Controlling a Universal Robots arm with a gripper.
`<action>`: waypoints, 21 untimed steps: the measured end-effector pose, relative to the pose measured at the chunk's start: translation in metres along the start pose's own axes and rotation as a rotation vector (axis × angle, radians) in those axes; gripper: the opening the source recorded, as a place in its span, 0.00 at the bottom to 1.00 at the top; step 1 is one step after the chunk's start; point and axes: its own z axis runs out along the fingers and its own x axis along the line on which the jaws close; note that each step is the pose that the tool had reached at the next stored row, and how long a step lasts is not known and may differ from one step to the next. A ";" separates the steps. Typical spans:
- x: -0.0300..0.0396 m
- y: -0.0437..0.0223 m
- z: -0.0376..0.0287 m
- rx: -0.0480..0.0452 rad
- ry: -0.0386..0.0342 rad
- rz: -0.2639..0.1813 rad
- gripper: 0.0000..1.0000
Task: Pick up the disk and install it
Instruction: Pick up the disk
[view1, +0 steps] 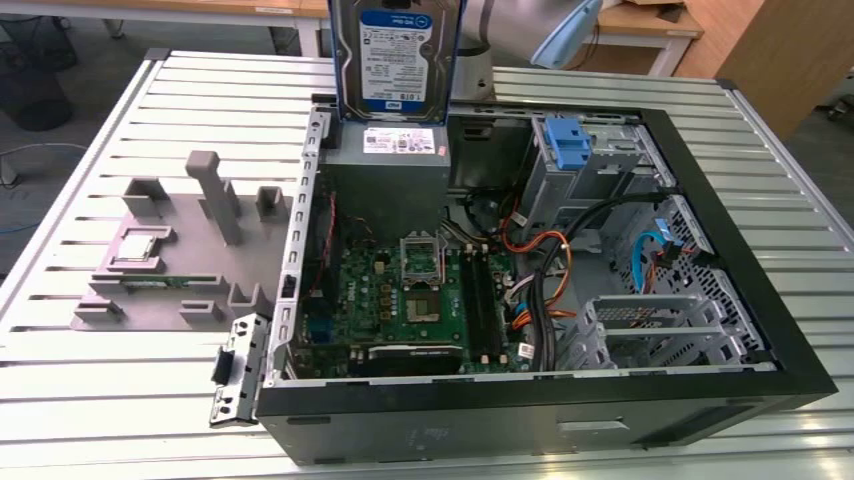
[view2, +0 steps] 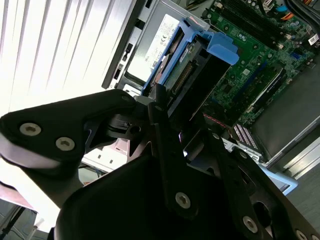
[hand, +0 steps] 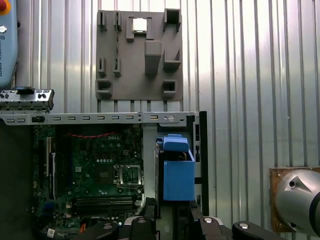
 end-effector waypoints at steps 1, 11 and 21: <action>0.0001 0.0000 0.0000 0.0000 -0.0001 0.000 0.35; 0.0015 0.0000 -0.0001 0.0000 -0.0001 0.000 0.35; 0.0059 -0.0001 -0.0004 0.0001 -0.0001 0.000 0.35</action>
